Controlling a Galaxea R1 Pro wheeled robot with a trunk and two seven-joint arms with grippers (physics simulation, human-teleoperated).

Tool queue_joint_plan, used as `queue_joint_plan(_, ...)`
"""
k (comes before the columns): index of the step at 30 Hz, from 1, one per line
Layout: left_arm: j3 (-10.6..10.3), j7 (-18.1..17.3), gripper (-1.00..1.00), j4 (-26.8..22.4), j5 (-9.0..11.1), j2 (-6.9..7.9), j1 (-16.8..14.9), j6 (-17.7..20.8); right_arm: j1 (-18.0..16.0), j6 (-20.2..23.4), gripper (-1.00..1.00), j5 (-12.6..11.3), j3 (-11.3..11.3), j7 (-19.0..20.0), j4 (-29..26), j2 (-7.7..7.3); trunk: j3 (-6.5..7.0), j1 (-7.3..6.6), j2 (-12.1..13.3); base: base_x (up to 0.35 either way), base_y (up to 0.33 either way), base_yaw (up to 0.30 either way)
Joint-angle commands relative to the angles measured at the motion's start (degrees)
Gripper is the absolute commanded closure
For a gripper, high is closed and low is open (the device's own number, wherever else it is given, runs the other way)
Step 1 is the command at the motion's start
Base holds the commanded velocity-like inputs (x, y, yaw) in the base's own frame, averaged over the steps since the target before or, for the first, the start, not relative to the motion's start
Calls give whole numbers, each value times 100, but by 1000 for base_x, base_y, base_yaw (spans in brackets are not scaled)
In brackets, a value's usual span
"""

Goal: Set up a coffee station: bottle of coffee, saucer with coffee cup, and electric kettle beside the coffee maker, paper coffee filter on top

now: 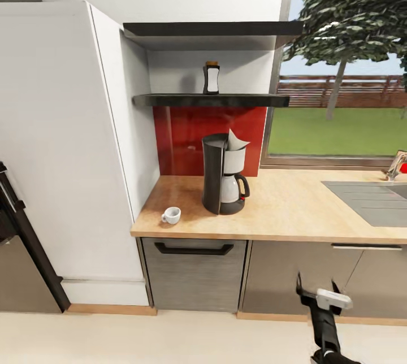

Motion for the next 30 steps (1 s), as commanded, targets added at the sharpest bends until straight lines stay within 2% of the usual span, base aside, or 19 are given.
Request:
queue_joint_plan(1, 28, 6, -100, 7, -15, -2, -3, -21, 48, -9, -100, -27, 63, -40, 1, 1, -3, 2, -5, 0, 0, 0)
queue_joint_plan(8, 31, 6, -100, 3, -11, -6, -6, -21, 725, -9, -100, -20, 69, -114, 14, 10, -3, 2, -5, 0, 0, 0)
queue_joint_plan(12, 35, 7, -100, -1, -10, 5, -10, -21, 935, -9, -100, -18, 74, -65, 15, 17, -3, 2, -5, 0, 0, 0)
queue_joint_plan(14, 36, 11, -100, -1, -10, 7, -15, -21, 973, 515, -100, -22, 72, 82, 12, 15, -3, 2, -5, 0, 0, 0)
queue_joint_plan(15, 37, 12, -100, -2, -9, 8, -17, -21, 988, 942, -100, -29, 70, 286, 8, 18, -3, 2, -5, 0, 0, 0)
queue_joint_plan(16, 37, 13, -100, -2, -6, 9, -20, -21, 1000, 1389, -100, -36, 67, 583, 1, 19, -3, 2, -5, 0, 0, 0)
queue_joint_plan(18, 41, 14, -100, -2, -7, 4, -27, -16, 1008, 2274, -100, -57, 49, 1411, -8, 21, -3, 2, -5, 0, 0, 0)
queue_joint_plan(19, 42, 14, -100, -2, -8, 4, -29, -15, 1009, 2479, -100, -61, 46, 1635, -9, 21, -3, 2, -5, 0, 0, 0)
queue_joint_plan(22, 45, 15, -100, -7, 15, 6, -37, -18, 1014, 3553, -100, -84, 34, 2743, -11, 7, -3, 2, -5, 0, 0, 0)
queue_joint_plan(25, 46, 15, -100, -132, 17, -3, -36, -20, 1016, 3685, -100, -86, 33, 2871, -12, -12, -3, 2, -5, 0, 0, 0)
queue_joint_plan(30, 38, 1, -100, -630, 7, -3, -29, -20, 1018, 3741, -100, -103, 25, 2926, -17, 15, -3, 2, -5, 0, 0, 0)
